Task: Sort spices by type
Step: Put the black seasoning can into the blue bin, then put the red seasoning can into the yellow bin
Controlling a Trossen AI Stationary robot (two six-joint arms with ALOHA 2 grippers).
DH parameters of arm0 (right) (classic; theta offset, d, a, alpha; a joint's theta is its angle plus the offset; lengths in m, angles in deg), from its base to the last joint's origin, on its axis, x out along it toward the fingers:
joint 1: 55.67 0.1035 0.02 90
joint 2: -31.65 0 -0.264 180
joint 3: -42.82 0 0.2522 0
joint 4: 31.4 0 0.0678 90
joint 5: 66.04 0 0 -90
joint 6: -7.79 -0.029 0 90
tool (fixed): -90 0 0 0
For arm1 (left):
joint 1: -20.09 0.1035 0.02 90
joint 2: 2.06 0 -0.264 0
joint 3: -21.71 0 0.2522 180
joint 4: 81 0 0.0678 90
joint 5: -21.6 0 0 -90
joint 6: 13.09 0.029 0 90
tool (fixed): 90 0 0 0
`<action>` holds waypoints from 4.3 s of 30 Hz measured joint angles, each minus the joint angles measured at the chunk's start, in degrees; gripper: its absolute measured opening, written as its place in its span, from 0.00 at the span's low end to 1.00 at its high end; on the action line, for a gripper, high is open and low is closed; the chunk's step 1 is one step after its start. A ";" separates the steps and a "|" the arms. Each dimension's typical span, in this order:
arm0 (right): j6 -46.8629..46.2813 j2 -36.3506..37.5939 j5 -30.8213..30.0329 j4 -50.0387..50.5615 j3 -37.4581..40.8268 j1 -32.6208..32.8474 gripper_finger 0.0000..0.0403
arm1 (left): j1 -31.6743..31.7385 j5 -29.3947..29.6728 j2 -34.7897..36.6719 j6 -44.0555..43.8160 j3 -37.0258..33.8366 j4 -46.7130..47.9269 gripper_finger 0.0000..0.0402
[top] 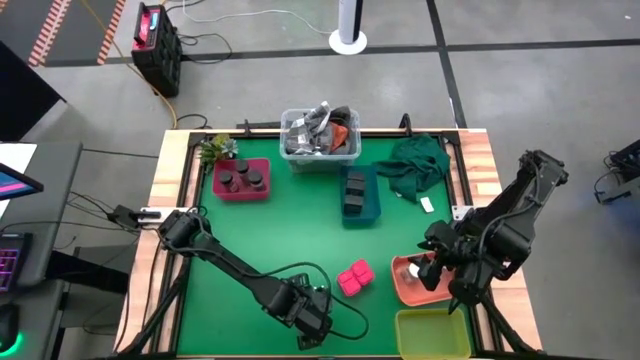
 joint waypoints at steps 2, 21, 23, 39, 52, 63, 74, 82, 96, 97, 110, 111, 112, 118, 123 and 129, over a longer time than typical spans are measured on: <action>0.04 0.00 0.00 0.03 0.00 0.00 0.65 | 0.00 -0.11 -0.02 0.11 -1.76 -1.24 0.64; -0.24 0.00 -0.02 -1.81 -0.02 0.00 0.65 | 8.17 -2.55 2.86 10.10 -4.91 -2.49 0.27; -0.18 0.00 -0.02 -2.27 -0.02 0.00 0.65 | 10.84 -2.60 4.54 13.19 -4.90 -0.54 0.27; -0.16 0.00 -0.58 -2.13 -0.03 -2.91 0.65 | 33.28 -14.67 12.02 38.01 -4.84 -9.18 0.30; -0.01 0.00 -0.68 -0.07 -0.04 -8.00 0.65 | 36.83 -13.23 10.39 46.62 -2.65 -17.64 0.33; -0.22 0.01 -0.83 -0.26 -0.04 -12.55 0.65 | 39.30 -15.05 7.34 47.40 -2.71 -17.38 0.33; -0.20 0.01 -0.82 -0.98 -0.04 -13.54 0.65 | 41.28 -15.76 3.56 53.48 -2.71 -18.67 0.33; -0.60 0.02 -0.80 -1.16 -0.04 -13.71 0.65 | 41.95 -13.37 0.41 58.91 -2.99 -22.12 0.33; -0.36 0.02 -0.80 -1.11 -0.04 -13.70 0.65 | 41.36 -13.00 -0.39 59.14 -3.06 -19.61 0.50; -0.37 0.02 -0.79 -1.09 -0.04 -13.70 0.65 | 41.38 -12.74 -0.39 59.11 -3.06 -19.66 0.53; 0.02 1.00 1.24 -0.81 -0.04 -11.79 0.65 | 40.38 -8.86 6.80 56.58 -0.30 -18.84 0.62; 0.02 1.14 1.82 -0.57 -0.04 -11.10 0.65 | 39.87 -8.95 7.73 55.71 -0.16 -18.85 0.62; -0.08 1.28 2.32 -0.17 -0.04 -10.34 0.65 | 39.31 -9.14 8.58 54.71 -0.16 -18.77 0.62; -1.79 1.68 3.45 1.65 -0.04 -5.85 0.65 | 32.56 -10.87 10.28 45.52 -0.08 -12.76 0.62; -3.59 1.62 3.93 2.61 -0.04 -3.39 0.65 | 23.62 -10.25 10.38 33.61 -0.18 -7.78 0.62; -2.76 1.60 3.96 2.39 -0.04 -1.63 0.65 | 14.11 -4.07 10.34 21.95 -0.18 -9.79 0.63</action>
